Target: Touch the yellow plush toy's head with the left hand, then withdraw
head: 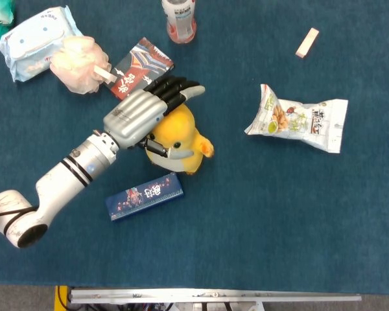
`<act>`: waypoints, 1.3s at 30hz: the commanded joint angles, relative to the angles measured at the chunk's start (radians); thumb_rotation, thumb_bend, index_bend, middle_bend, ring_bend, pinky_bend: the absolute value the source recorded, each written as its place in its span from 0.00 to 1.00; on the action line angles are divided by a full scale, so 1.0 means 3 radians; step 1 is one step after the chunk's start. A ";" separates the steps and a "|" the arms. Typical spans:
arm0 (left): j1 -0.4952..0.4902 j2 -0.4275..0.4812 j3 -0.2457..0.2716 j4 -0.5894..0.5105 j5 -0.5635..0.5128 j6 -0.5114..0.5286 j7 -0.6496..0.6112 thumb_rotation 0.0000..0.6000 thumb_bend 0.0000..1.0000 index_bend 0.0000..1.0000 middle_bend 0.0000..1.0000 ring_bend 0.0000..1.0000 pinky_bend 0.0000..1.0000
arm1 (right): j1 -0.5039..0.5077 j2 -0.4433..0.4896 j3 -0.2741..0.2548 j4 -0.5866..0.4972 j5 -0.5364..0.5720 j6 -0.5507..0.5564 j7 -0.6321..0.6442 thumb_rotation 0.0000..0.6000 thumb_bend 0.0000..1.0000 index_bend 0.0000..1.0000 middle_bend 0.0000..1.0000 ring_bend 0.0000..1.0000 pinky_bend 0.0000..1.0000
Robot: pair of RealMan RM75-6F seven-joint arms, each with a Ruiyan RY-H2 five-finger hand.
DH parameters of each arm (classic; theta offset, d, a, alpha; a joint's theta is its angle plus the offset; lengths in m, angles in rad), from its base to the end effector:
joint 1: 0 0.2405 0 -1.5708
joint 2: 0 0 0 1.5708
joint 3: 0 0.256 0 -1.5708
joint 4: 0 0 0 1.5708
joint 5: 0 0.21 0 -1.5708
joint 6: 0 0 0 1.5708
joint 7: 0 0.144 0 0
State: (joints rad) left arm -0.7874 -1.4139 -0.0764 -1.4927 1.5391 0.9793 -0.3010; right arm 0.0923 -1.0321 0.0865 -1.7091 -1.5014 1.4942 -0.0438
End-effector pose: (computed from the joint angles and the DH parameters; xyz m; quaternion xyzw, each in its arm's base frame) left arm -0.1276 0.3282 0.0089 -0.7558 -0.4060 -0.4613 0.2263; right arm -0.2921 -0.1895 0.1835 0.5955 -0.3608 0.3980 0.5974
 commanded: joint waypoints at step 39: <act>0.0083 0.0101 0.0007 -0.0185 0.0003 0.0192 0.0213 0.32 0.06 0.07 0.09 0.05 0.04 | -0.0030 -0.0006 0.0003 0.0063 0.0012 0.0021 0.0077 1.00 0.31 0.14 0.22 0.13 0.18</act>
State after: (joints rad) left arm -0.7702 -1.3926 -0.0757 -1.5407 1.5391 1.0279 -0.2369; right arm 0.0831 -1.0341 0.0872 -1.6904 -1.4980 1.5008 -0.0211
